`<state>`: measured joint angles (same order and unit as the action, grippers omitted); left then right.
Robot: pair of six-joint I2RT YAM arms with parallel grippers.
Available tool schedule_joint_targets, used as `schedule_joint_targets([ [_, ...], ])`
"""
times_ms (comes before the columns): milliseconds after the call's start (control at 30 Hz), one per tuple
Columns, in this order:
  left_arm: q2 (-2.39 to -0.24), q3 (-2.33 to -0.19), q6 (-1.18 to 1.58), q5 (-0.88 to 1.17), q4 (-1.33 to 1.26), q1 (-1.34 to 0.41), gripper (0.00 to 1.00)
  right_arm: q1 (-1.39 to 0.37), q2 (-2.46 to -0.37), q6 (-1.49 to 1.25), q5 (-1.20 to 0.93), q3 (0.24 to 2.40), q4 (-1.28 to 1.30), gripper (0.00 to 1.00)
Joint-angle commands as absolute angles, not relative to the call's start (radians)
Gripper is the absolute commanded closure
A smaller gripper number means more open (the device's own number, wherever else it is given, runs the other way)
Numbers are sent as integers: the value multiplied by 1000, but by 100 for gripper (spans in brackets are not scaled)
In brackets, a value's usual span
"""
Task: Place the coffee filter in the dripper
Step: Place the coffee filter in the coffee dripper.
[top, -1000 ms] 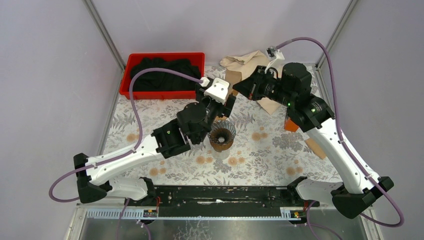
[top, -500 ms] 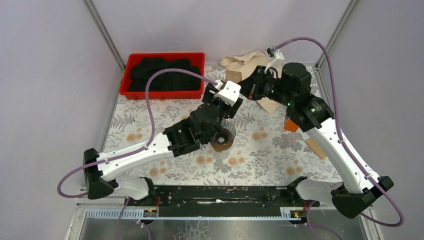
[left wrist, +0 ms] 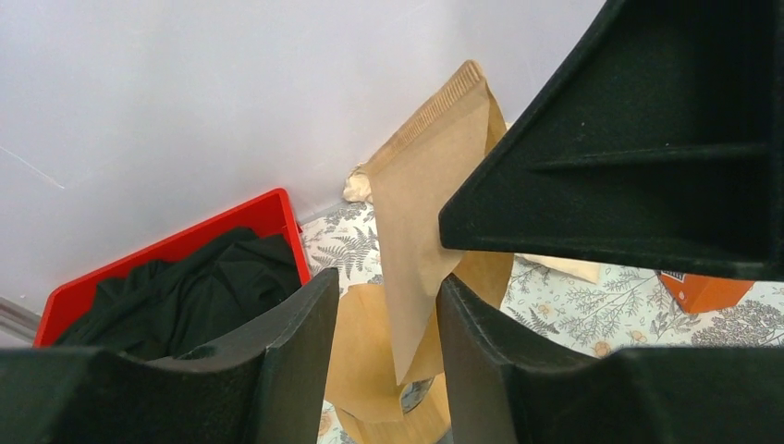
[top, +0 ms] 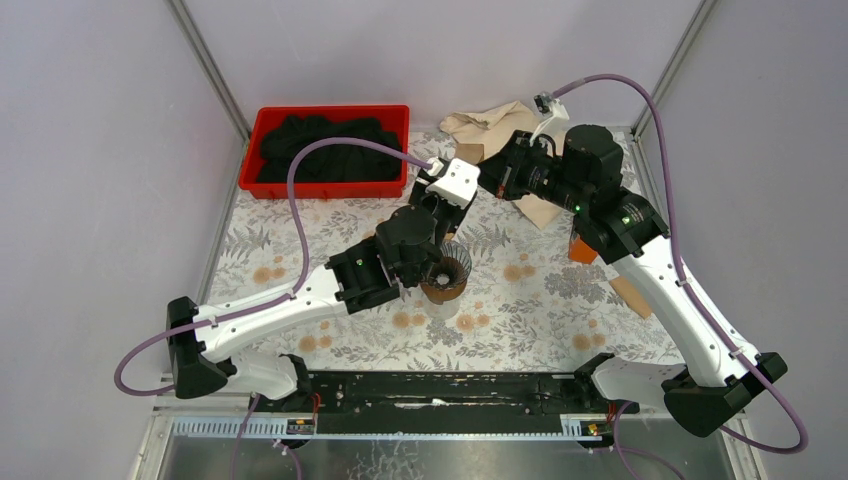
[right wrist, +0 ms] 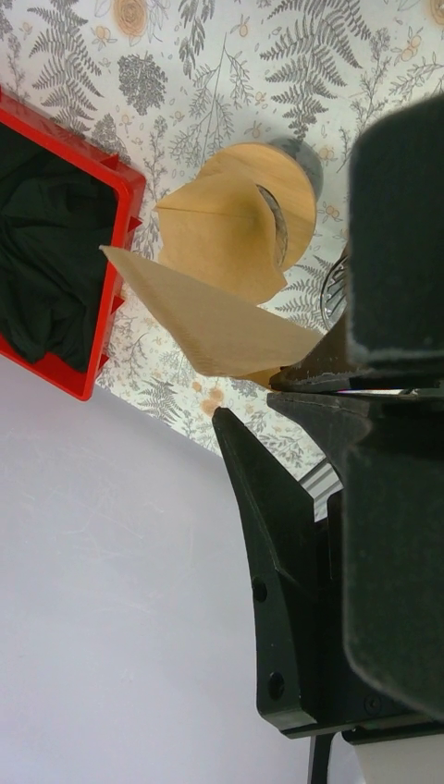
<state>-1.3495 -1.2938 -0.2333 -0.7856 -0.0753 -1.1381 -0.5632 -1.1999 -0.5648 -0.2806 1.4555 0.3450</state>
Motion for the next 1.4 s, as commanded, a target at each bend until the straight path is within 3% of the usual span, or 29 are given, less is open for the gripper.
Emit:
schedule_joint_targets([
  [0, -1364, -1291, -262, -820, -176, -1142, 51, -577, -1202, -595, -309, 1465, 272, 100],
  [267, -1392, -1301, -291, -847, -198, -1141, 52, -580, -1206, -604, -313, 1466, 275, 100],
  [500, -1385, -1299, -275, -852, -178, -1143, 76, -580, -1205, -598, -315, 1459, 275, 100],
  [633, -1367, -1298, -231, -847, -144, -1148, 86, -580, -1193, -594, -315, 1455, 256, 94],
  [867, -1340, -1319, -147, -847, -47, -1146, 100, -580, -1145, -567, -308, 1452, 218, 75],
  [1067, -1338, -1363, -44, -860, 74, -1147, 100, -580, -1095, -515, -285, 1437, 206, 64],
  [1367, -1368, -1467, 103, -913, 262, -1146, 100, -580, -1107, -473, -233, 1424, 272, 57],
])
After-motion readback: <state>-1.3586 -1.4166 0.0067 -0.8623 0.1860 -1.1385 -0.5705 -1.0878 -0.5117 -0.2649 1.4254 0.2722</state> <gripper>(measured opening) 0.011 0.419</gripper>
